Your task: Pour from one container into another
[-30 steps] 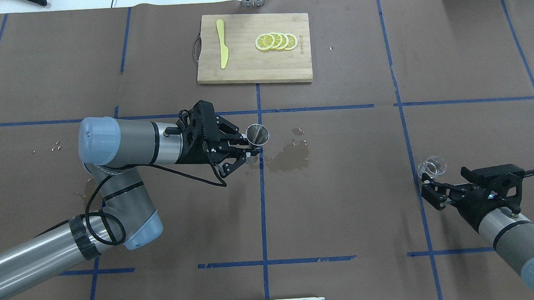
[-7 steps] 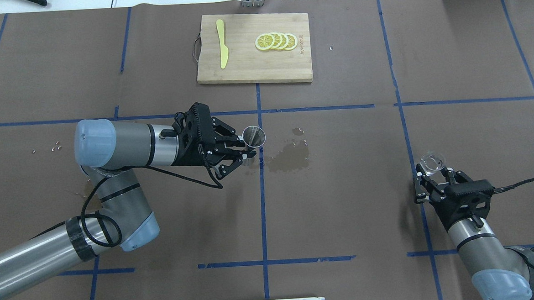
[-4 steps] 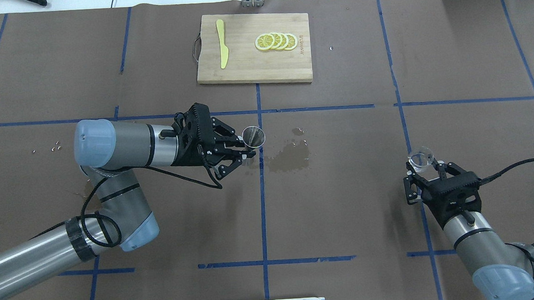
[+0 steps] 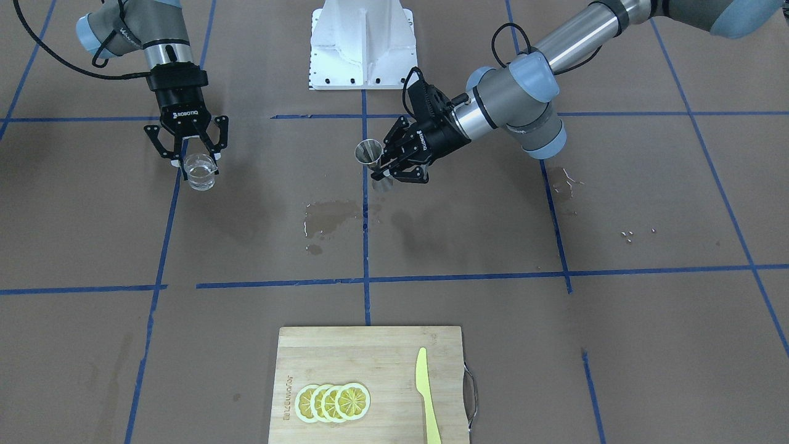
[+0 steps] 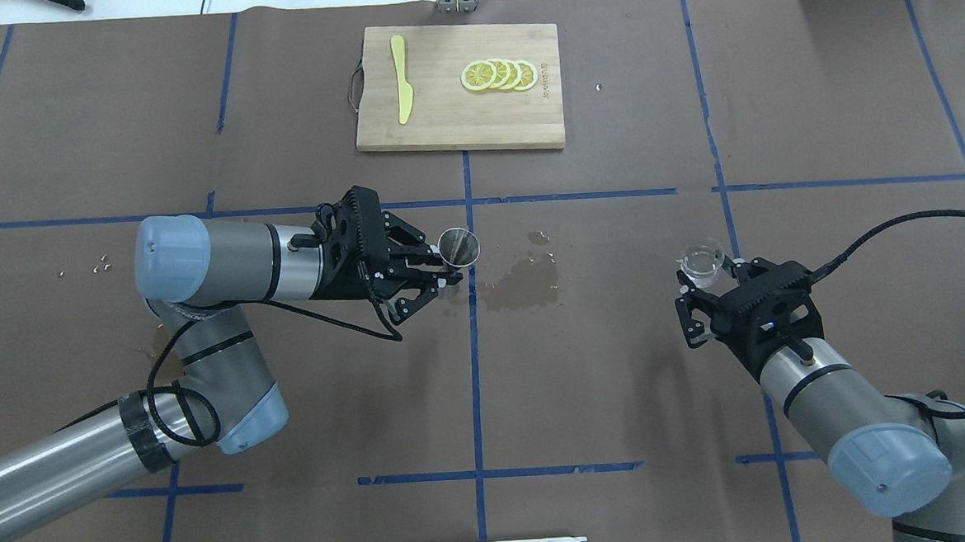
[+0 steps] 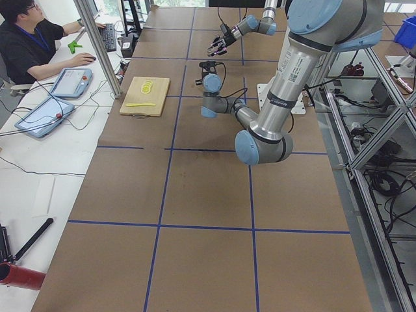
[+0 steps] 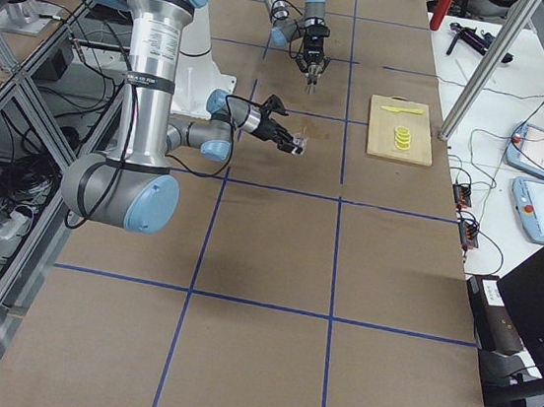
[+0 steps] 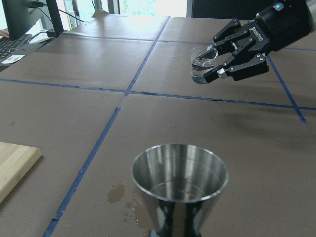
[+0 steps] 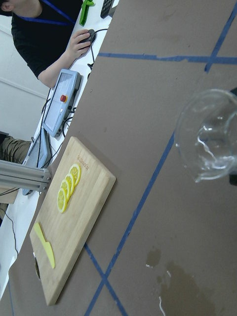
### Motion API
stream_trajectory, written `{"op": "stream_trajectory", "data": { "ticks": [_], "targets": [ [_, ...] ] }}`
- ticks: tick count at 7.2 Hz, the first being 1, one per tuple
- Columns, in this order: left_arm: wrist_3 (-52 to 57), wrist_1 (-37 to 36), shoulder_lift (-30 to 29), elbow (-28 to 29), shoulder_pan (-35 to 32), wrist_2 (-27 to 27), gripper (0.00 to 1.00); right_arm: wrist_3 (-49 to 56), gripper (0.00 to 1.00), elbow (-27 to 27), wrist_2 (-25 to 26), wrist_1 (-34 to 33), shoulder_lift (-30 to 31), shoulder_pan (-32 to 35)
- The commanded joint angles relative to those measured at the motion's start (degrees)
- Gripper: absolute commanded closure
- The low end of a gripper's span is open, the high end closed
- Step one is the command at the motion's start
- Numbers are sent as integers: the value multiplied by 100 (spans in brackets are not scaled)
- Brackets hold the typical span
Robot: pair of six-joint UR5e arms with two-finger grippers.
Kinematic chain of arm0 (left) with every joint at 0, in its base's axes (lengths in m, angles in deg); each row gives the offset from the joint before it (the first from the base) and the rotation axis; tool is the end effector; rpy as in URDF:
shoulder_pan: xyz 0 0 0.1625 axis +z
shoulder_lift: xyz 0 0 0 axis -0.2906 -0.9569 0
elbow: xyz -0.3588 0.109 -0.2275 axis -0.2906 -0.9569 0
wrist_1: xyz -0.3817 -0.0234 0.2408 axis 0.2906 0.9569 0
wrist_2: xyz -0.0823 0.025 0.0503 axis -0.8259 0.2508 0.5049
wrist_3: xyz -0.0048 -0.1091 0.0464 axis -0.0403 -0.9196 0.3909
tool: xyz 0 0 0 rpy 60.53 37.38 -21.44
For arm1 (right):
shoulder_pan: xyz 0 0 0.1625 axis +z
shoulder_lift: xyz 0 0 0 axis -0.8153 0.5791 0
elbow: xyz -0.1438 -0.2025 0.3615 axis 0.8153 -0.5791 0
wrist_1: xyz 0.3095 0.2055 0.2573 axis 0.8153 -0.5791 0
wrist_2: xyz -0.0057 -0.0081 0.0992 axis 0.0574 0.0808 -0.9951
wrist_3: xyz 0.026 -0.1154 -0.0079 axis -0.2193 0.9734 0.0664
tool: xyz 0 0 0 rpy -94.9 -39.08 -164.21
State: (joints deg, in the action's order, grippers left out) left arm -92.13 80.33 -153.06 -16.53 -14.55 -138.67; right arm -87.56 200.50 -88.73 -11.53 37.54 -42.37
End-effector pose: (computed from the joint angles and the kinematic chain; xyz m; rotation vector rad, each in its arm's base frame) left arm 0.5660 -0.4508 0.2454 1.3312 1.2615 0.9378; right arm -0.4448 -0.3163 0.3978 1.1118 -0.6428 -0.0611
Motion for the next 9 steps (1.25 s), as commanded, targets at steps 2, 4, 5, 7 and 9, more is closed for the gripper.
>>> {"op": "stream_trajectory", "data": {
  "ticks": [2, 4, 5, 7, 9],
  "targets": [
    [2, -12, -1, 11, 7, 3, 100, 231, 100, 237, -360, -456, -575, 15],
    [2, -21, -10, 20, 7, 3, 100, 407, 100, 569, -422, -1902, -1514, 6],
    [11, -29, -10, 29, 7, 3, 100, 407, 100, 615, -422, -2476, -1918, -12],
    [2, -29, -10, 38, 15, 3, 100, 416, 100, 607, -422, -3330, -2561, -38],
    [2, -29, -10, 38, 15, 3, 100, 416, 100, 571, -318, -3798, -2818, -134]
  ]
}}
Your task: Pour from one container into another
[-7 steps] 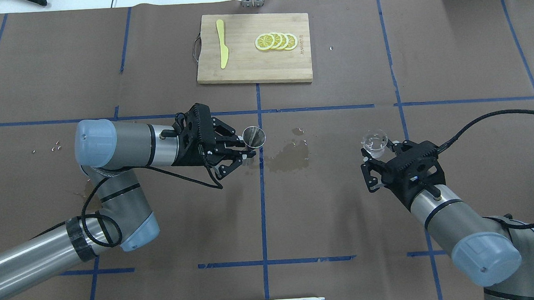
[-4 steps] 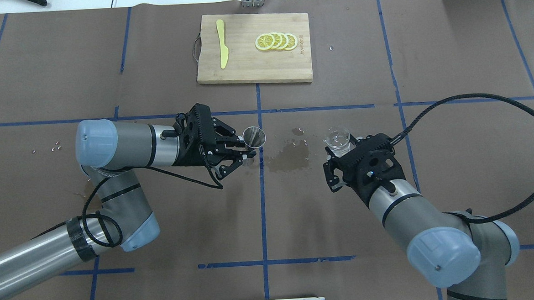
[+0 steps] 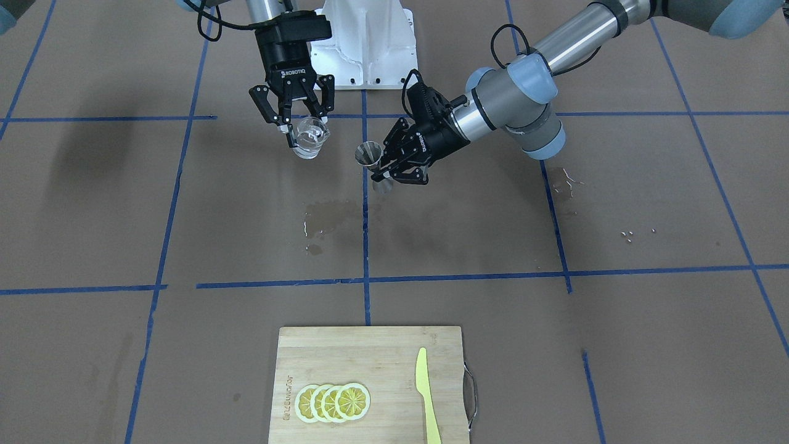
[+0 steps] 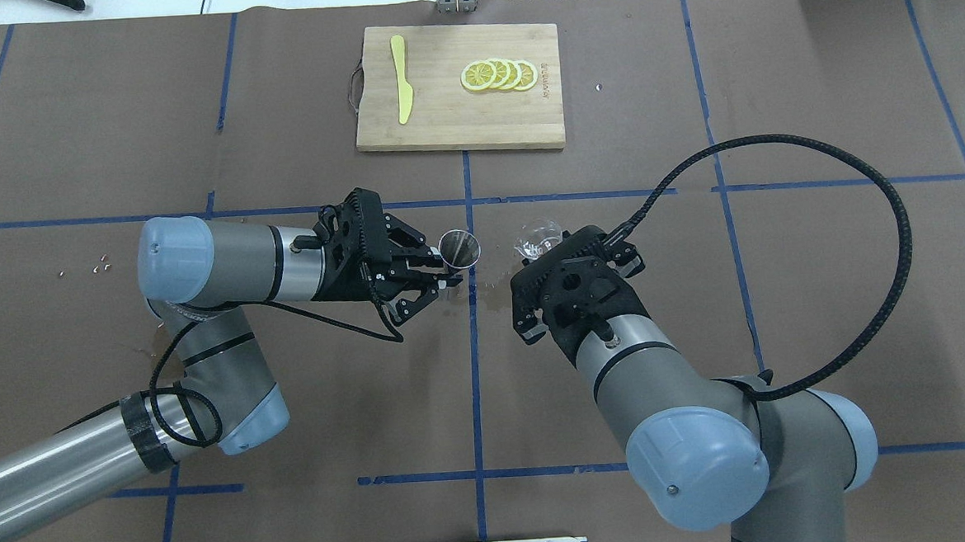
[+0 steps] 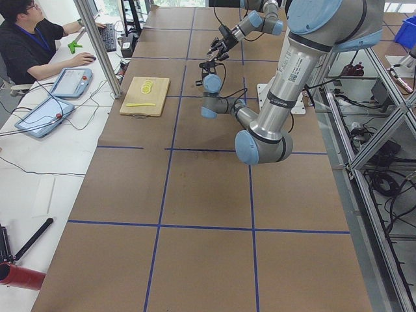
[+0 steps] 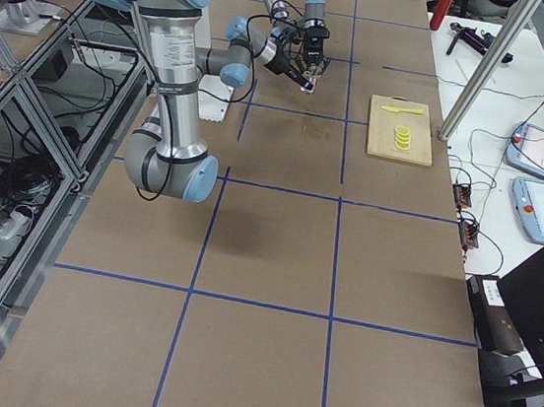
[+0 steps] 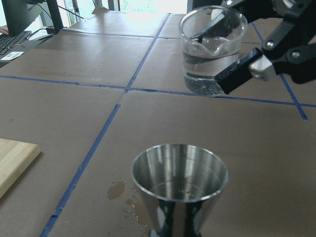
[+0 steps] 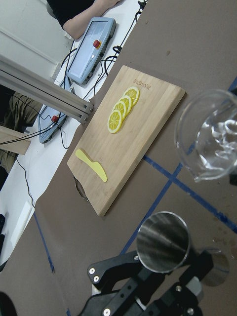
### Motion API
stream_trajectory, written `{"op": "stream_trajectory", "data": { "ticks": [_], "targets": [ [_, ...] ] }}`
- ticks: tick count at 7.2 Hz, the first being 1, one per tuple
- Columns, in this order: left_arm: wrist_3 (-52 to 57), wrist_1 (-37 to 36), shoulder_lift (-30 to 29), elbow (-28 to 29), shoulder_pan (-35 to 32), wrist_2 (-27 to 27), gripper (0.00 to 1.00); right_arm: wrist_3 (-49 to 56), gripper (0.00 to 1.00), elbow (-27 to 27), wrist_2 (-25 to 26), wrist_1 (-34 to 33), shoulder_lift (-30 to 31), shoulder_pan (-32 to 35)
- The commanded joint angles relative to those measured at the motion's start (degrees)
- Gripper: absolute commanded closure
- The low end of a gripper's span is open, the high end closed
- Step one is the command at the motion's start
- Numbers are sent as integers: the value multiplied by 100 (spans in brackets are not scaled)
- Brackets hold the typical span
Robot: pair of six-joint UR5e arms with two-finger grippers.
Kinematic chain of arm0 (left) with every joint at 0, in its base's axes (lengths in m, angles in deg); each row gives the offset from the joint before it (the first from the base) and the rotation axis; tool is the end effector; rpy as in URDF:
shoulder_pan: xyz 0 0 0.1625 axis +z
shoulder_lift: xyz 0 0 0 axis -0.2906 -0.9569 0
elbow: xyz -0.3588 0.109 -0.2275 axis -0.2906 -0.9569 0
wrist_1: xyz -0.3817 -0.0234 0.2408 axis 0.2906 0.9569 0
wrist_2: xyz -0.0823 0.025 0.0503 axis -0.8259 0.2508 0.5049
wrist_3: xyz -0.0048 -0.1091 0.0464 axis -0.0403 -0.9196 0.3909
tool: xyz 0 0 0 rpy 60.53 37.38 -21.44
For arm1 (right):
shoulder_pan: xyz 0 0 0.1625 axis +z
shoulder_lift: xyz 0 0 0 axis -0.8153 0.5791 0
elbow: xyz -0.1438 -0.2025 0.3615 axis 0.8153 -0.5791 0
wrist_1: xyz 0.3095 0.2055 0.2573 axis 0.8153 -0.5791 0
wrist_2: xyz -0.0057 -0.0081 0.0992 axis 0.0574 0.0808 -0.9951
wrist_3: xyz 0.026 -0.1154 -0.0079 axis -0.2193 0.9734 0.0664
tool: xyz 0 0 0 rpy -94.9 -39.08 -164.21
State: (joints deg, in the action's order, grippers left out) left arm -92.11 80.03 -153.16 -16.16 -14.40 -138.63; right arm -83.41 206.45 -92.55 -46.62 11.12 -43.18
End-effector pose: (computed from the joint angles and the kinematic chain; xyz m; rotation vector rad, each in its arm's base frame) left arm 0.5694 -0.4507 0.2478 1.3211 1.2581 0.9401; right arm -0.5133 -0.3169 0.1749 1.0726 -0.6089 -0.1987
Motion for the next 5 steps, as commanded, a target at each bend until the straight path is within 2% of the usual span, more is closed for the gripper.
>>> {"op": "stream_trajectory", "data": {
  "ticks": [1, 3, 5],
  "targets": [
    [0, 0, -9, 1, 9, 0, 100, 19, 100, -119, 135, -369, -203, -79],
    [0, -9, -9, 1, 27, 0, 100, 526, 100, -348, 494, -379, -448, -80],
    [0, -9, -9, 1, 53, 0, 100, 694, 100, -393, 601, -379, -511, -80]
  ]
}}
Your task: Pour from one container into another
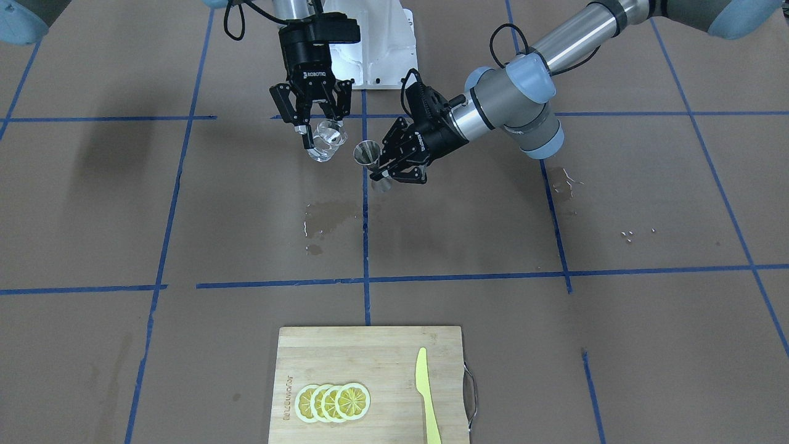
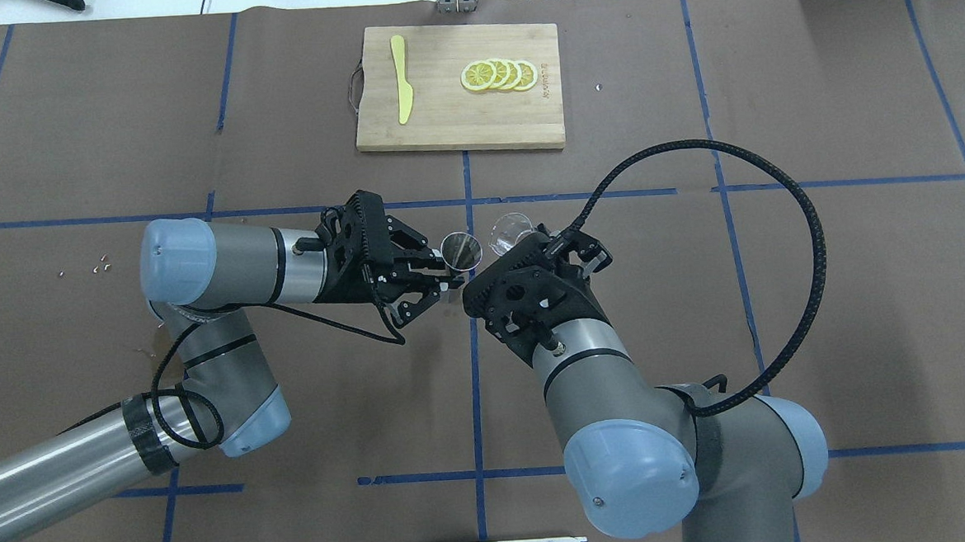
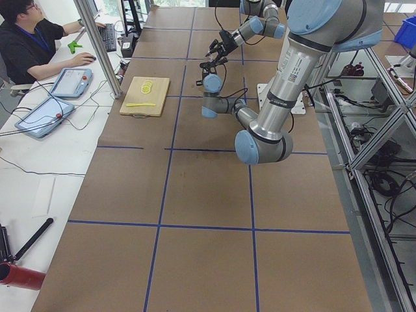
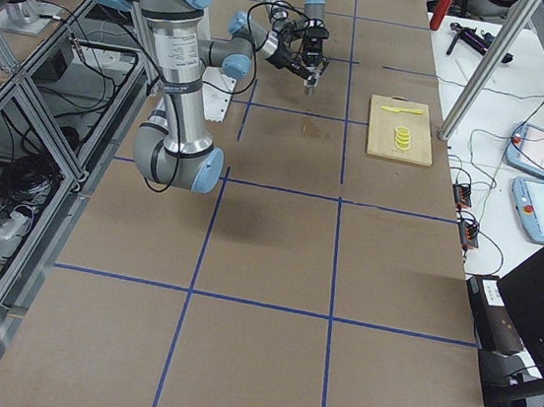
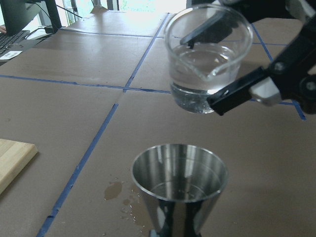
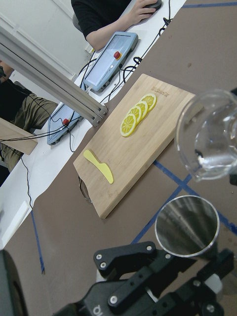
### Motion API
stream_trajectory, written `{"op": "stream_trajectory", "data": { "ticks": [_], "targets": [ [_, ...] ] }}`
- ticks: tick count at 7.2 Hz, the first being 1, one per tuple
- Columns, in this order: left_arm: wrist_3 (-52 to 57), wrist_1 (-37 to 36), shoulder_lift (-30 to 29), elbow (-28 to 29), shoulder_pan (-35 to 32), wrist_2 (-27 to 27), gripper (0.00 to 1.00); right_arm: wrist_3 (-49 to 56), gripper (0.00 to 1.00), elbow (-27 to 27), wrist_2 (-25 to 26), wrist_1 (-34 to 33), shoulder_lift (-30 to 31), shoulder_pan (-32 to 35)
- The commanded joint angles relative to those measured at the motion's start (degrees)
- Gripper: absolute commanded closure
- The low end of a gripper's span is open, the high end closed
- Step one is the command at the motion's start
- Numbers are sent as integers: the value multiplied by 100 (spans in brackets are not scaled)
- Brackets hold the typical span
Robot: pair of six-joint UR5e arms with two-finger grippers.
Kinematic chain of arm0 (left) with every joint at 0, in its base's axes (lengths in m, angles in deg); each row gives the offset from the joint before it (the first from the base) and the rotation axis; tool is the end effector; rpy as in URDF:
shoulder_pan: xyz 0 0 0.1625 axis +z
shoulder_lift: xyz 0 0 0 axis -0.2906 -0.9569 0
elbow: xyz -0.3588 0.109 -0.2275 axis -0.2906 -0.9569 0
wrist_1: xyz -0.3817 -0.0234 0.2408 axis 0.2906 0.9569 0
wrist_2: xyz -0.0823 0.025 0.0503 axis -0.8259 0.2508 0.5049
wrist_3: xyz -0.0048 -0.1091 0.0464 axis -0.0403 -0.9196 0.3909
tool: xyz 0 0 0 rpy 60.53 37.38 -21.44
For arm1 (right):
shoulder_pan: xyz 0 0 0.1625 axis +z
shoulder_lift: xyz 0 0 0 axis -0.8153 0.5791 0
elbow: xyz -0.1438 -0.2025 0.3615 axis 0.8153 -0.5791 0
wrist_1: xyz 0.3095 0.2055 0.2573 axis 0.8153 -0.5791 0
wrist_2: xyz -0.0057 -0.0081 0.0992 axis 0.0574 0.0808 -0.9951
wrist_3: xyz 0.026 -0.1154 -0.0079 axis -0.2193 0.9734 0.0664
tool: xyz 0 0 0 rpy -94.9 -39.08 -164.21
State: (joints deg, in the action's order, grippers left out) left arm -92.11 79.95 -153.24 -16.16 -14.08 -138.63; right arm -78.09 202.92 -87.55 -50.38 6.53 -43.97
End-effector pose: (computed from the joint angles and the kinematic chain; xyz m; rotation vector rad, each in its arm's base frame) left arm 0.5721 -0.4477 0.2469 1.3182 1.2623 0.9440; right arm -0.5373 -0.3213 0.1575 1.1356 -0.4727 -0.2616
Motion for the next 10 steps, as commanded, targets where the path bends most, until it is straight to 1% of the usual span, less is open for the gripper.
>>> {"op": "stream_trajectory", "data": {
  "ticks": [1, 3, 5, 6, 7, 8, 10],
  "targets": [
    [0, -1, -9, 0, 21, 0, 100, 364, 100, -75, 276, -3, -130, -1],
    [0, -1, -9, 0, 21, 0, 100, 392, 100, -145, 374, -12, -174, -9],
    [-9, -1, -9, 0, 21, 0, 100, 664, 100, -242, 471, -12, -218, -9],
    [-9, -1, -9, 0, 21, 0, 100, 699, 100, -260, 575, -134, -245, -9],
    [-9, -1, -9, 0, 21, 0, 100, 743, 100, -269, 585, -518, -471, -9],
    [-9, -1, -9, 0, 21, 0, 100, 752, 100, -277, 603, -852, -560, -9],
    [-9, -1, -9, 0, 21, 0, 100, 866, 100, -400, 691, -891, -622, -53]
  ]
}}
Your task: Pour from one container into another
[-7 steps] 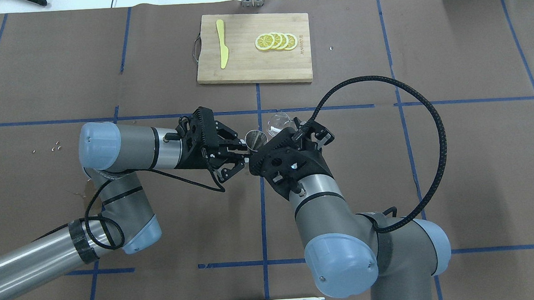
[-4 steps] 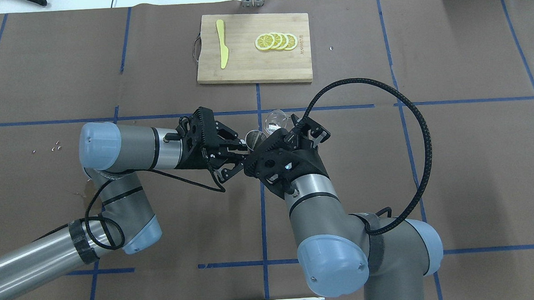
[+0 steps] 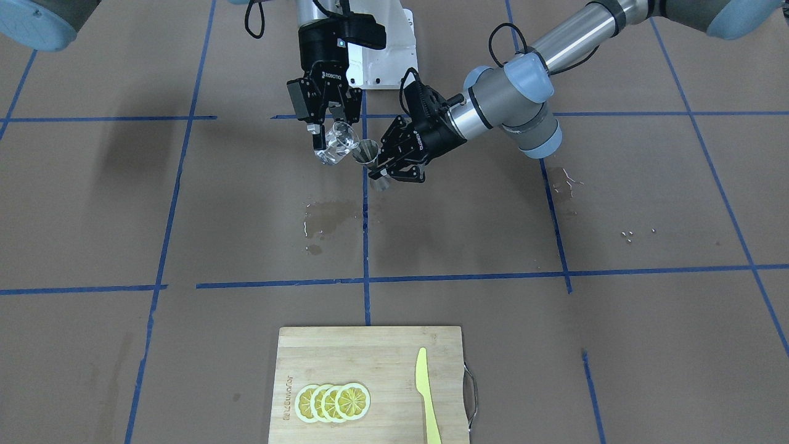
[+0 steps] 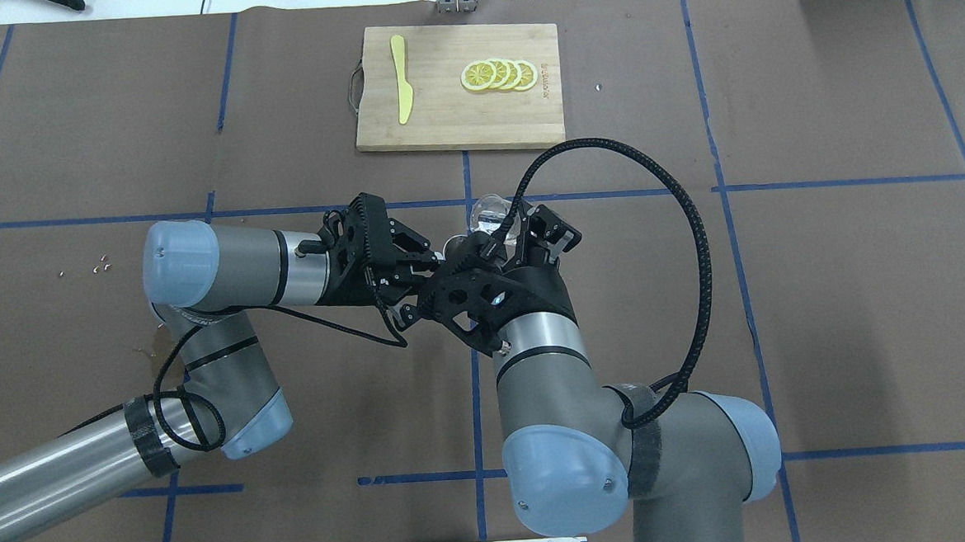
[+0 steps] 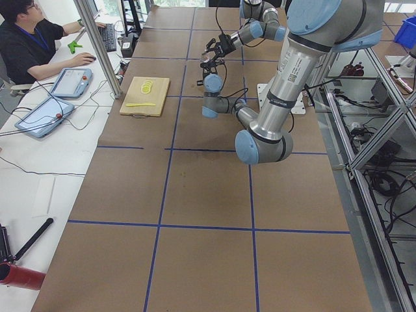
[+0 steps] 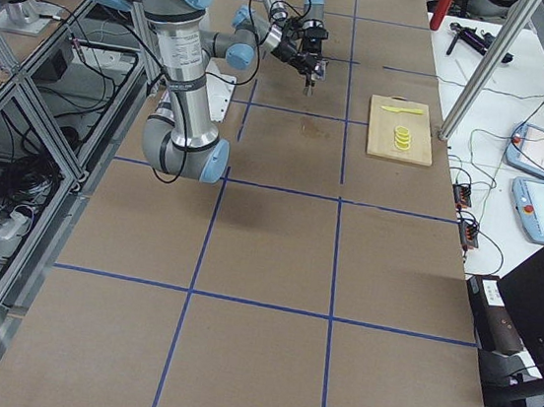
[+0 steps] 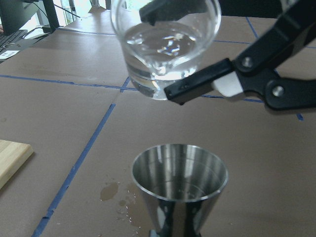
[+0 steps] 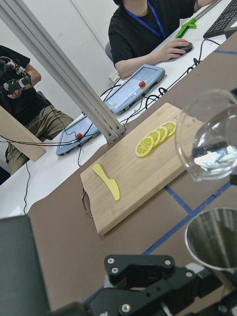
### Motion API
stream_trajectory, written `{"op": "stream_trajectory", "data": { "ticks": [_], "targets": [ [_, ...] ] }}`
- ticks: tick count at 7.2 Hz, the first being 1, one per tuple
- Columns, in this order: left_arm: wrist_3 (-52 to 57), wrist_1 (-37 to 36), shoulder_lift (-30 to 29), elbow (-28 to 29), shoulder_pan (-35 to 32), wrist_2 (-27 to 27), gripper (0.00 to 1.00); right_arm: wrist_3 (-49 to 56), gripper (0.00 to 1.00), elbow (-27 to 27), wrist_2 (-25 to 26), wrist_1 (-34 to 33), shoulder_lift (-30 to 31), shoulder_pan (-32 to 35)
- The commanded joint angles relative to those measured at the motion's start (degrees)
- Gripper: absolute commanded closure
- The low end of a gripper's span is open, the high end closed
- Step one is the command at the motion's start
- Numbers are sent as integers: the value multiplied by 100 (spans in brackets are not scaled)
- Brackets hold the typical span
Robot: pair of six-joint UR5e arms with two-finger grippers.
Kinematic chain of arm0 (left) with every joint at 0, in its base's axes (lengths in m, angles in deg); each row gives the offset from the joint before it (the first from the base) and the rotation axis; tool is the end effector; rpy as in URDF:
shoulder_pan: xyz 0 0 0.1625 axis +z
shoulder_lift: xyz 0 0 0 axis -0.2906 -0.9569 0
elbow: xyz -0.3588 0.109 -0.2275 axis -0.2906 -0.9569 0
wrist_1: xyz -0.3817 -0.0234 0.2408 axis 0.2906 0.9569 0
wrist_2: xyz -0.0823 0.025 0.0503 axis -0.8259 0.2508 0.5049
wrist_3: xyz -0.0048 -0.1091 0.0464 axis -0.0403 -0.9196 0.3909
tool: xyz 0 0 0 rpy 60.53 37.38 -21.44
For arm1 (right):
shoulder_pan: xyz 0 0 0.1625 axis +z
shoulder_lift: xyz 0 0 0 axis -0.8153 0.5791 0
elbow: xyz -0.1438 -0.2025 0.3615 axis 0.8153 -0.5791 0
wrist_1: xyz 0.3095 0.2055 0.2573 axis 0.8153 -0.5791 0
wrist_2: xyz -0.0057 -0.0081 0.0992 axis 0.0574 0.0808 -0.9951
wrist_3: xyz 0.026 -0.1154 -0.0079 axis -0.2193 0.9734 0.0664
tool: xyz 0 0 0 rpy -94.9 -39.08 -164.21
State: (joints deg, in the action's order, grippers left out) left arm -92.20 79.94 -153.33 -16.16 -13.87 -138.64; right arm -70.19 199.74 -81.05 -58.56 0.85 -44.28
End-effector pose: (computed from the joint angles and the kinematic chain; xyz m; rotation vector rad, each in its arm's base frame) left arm 0.5739 -0.4456 0.2458 1.3164 1.2668 0.9455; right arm -0.5550 -0.3305 0.1310 1.1960 -0.2396 -0.3723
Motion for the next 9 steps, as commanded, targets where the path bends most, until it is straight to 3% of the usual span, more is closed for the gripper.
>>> {"op": "stream_trajectory", "data": {
  "ticks": [1, 5, 9],
  "targets": [
    [0, 0, 0, 0, 0, 0, 100, 294, 100, -108, 163, -89, -90, -57],
    [0, 0, 0, 0, 0, 0, 100, 805, 100, -100, 454, -773, -310, -145],
    [0, 9, 0, 0, -9, 0, 100, 1463, 100, -82, 577, -872, -310, -145]
  ]
}}
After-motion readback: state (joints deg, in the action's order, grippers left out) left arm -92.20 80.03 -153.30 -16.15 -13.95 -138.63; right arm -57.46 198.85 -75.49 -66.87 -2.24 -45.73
